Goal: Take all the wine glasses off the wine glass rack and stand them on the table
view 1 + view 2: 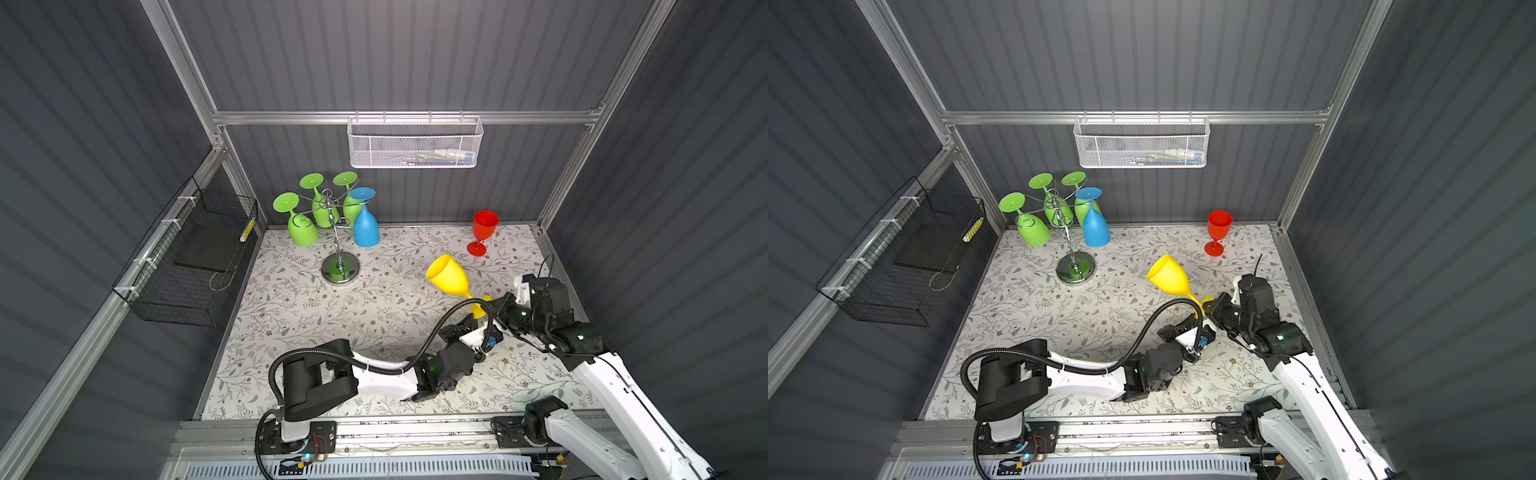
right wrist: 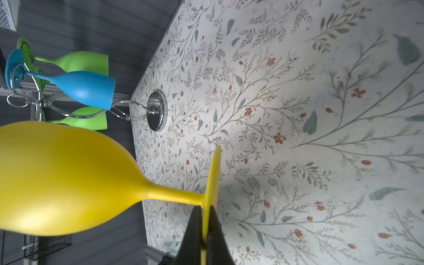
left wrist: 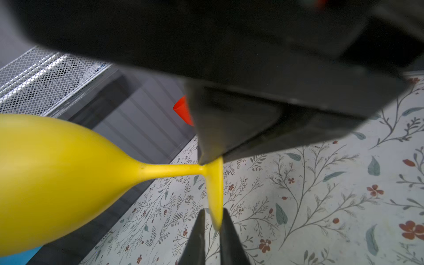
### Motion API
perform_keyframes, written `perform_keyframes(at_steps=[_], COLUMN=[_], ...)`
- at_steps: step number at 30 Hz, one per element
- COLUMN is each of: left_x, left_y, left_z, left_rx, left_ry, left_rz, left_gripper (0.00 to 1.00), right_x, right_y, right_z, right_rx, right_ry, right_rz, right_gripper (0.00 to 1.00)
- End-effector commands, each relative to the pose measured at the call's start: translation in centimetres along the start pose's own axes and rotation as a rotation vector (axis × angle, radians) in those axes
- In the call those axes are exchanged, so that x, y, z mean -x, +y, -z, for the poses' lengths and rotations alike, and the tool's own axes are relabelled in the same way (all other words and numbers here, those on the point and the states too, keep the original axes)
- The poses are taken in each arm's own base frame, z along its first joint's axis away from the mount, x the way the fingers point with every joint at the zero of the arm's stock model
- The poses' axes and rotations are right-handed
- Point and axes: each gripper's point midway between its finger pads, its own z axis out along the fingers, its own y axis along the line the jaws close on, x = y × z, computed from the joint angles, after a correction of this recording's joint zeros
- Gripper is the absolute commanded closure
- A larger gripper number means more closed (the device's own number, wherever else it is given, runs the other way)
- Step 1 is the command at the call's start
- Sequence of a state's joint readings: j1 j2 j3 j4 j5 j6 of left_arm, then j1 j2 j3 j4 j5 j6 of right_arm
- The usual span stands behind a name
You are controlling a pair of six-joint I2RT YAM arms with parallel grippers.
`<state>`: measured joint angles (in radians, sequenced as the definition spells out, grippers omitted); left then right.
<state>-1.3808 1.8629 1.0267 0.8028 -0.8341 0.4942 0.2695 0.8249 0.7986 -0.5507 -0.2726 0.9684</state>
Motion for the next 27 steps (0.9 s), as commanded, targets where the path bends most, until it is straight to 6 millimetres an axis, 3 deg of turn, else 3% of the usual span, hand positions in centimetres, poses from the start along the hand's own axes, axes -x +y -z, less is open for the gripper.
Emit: perform_keyframes(at_steps=[1, 5, 11, 16, 22, 27], left_x=[2.8, 2.5, 2.2, 2.5, 5.0, 6.2], left_y=[2.5, 3.0, 3.3, 4.9, 6.7, 9.8], left_z=[0.8, 1.2, 1.0, 0.5, 0.4, -0.7], left_rx=[0.055, 0.038, -0.104, -0.201, -0.315, -0.393], left_ry=[-0.058, -0.029, 0.035, 0.077, 0.117, 0.133], left_rz=[0.116, 0.146, 0.233, 0.335, 0.408, 0.551], left_gripper=[0.66, 0.43, 0.30, 0.29, 0.29, 0.36], right_x=[0.4, 1.6, 3.9, 5.0, 6.5, 7.1], right_y=[-1.1, -1.0, -1.3, -2.0, -2.9, -2.9], right_z=[-0.4, -0.6, -1.1, -1.5, -2.0, -2.6], right_rx=[-0.014, 0.013, 0.071, 0.111, 0.164, 0.223], right_ry=[-0.025, -0.060, -0.132, -0.173, -0.240, -0.267], right_rz=[-0.008, -0.022, -0.022, -0.002, 0.033, 0.074], right_gripper=[1.00, 1.00, 1.00, 1.00, 1.00, 1.00])
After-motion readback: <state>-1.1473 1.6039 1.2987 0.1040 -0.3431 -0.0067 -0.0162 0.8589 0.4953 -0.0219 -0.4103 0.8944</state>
